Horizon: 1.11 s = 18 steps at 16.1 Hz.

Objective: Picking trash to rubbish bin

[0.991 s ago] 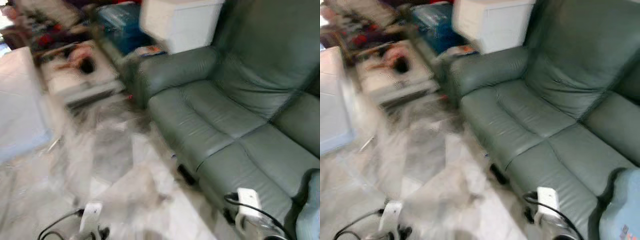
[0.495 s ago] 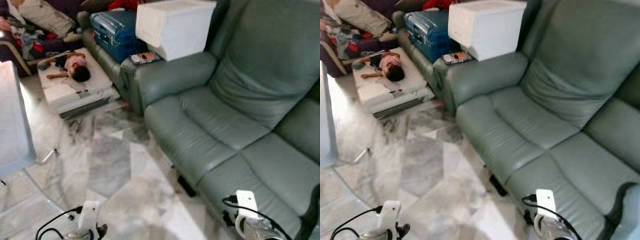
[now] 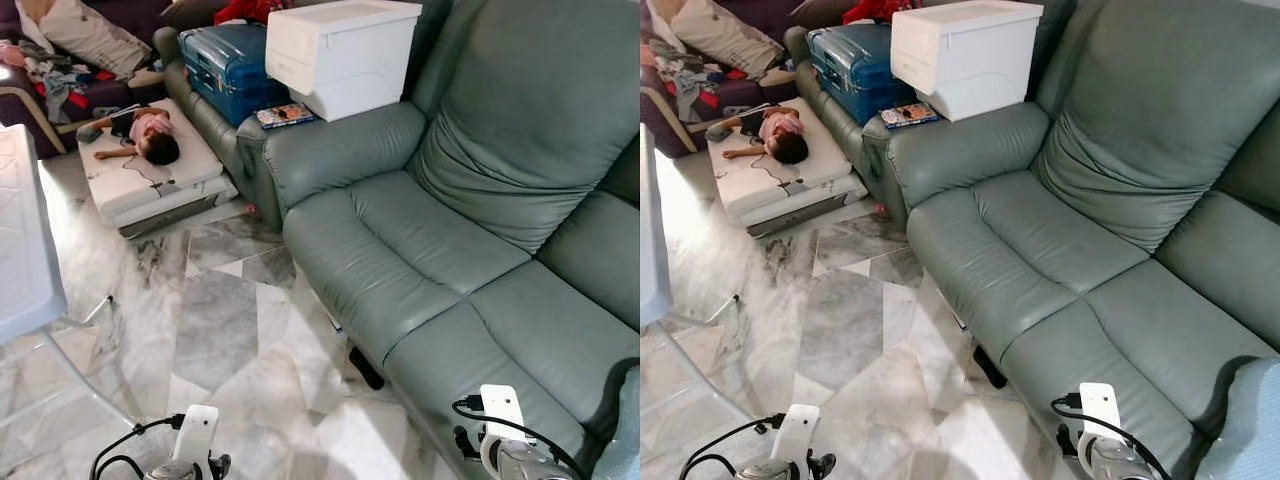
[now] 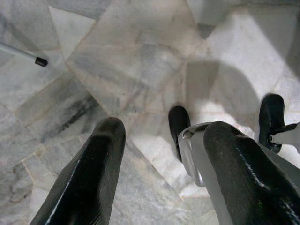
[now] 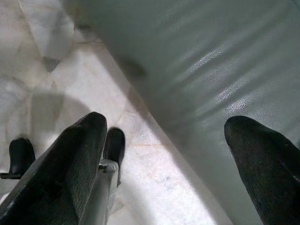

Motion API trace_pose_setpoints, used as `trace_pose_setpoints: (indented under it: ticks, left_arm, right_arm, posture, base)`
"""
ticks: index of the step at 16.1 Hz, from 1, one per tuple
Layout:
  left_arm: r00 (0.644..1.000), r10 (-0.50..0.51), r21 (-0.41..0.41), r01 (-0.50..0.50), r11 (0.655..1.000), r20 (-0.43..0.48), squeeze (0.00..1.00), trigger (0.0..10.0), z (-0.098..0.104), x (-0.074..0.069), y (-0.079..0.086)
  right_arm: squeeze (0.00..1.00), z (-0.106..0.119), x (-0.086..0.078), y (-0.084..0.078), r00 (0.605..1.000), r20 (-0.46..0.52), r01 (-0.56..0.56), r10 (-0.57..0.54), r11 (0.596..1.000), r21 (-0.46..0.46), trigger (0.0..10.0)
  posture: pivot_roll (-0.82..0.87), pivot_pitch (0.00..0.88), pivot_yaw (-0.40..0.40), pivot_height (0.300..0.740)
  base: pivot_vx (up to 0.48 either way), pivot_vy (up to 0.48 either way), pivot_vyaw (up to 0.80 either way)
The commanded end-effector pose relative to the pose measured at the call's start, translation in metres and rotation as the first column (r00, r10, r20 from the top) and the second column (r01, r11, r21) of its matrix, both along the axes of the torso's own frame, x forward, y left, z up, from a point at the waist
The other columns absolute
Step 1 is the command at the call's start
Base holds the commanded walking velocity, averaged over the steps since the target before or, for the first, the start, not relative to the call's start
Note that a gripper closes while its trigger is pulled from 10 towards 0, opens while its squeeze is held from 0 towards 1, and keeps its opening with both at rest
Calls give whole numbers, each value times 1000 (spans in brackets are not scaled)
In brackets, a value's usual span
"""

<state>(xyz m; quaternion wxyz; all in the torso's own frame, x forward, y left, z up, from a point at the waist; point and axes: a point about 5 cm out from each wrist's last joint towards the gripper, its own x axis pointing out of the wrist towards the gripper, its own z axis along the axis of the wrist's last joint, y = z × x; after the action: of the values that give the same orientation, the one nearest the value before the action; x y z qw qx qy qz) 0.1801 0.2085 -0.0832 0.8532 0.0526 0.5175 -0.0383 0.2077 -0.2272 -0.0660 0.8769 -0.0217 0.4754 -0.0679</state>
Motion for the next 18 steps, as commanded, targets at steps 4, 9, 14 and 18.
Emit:
trace_pose_setpoints:
  ticks: [4, 9, 14, 18]
  left_arm:
    - [1000, -5, 27, 5, 1000, 2, 0, 10000, 1, -1, 6]
    - [998, 23, 103, -28, 994, 56, 0, 10000, 5, 5, 16]
    - [999, -1, 117, -4, 993, 42, 0, 10000, 6, 5, 17]
    - [999, -40, 139, 37, 990, 22, 0, 10000, 6, 4, 19]
  right_arm:
    - [0, -1, -1, -1, 1000, -9, 3, -3, 1000, 0, 10000]
    - [0, 0, -1, -1, 1000, -6, 0, 0, 1000, 6, 10000]
    - [0, -1, -1, 0, 1000, 5, 20, -20, 999, 31, 10000]
    - [0, -2, -2, 3, 999, 6, 41, -41, 998, 55, 10000]
  posture:
    - [85, 51, 23, 740]
    - [85, 51, 23, 740]
    - [102, 42, 52, 740]
    - [110, 24, 95, 740]
  base:
    - [0, 0, 0]
    - [0, 0, 0]
    - [0, 0, 0]
    - [0, 0, 0]
